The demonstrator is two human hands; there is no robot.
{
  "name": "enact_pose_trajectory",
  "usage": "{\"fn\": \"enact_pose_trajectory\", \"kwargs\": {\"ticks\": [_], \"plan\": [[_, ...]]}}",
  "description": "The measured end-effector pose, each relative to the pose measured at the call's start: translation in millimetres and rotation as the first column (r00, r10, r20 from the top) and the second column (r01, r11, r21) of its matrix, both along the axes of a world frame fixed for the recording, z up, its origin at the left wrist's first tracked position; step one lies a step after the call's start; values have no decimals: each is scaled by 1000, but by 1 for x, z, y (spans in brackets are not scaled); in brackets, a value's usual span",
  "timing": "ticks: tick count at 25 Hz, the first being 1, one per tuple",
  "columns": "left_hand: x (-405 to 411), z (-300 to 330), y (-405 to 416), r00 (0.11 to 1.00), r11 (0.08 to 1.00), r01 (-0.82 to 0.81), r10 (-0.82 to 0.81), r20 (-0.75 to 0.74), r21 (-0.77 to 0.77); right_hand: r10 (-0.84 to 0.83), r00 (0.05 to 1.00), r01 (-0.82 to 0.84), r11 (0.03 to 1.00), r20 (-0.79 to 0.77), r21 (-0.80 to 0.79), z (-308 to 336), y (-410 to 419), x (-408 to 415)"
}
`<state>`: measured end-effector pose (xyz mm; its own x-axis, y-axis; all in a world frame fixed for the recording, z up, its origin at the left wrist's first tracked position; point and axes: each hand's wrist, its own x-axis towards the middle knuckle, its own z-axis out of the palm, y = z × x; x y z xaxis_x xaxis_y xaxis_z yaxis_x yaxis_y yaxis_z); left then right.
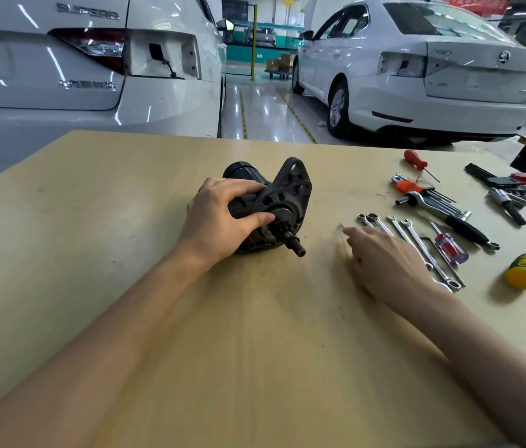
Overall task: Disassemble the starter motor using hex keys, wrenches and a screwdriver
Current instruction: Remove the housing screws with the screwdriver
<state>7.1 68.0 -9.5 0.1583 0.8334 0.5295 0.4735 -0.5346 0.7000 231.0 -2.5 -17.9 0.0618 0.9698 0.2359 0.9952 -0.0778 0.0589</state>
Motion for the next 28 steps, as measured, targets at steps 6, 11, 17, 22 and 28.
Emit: {"fn": "enact_pose_trajectory", "kwargs": {"ticks": [6,11,17,22,28], "plan": [[-3,-2,1,1000,999,22,-22,-4,33,92,863,-52,994,-497,95,11,-16,19],[-3,-2,1,1000,999,23,-23,-18,28,-476,871,479,878,-120,-2,28,-41,90],[-4,-2,1,999,999,31,-31,-18,15,-570,788,476,804,-235,-356,33,-29,97],[-5,-4,2,999,999,43,-43,-17,0,-536,784,393,819,-314,-417,44,-34,93],[-6,-2,4,998,998,69,-69,-4,-15,28,614,-93,995,-789,-36,65,-31,31]]}}
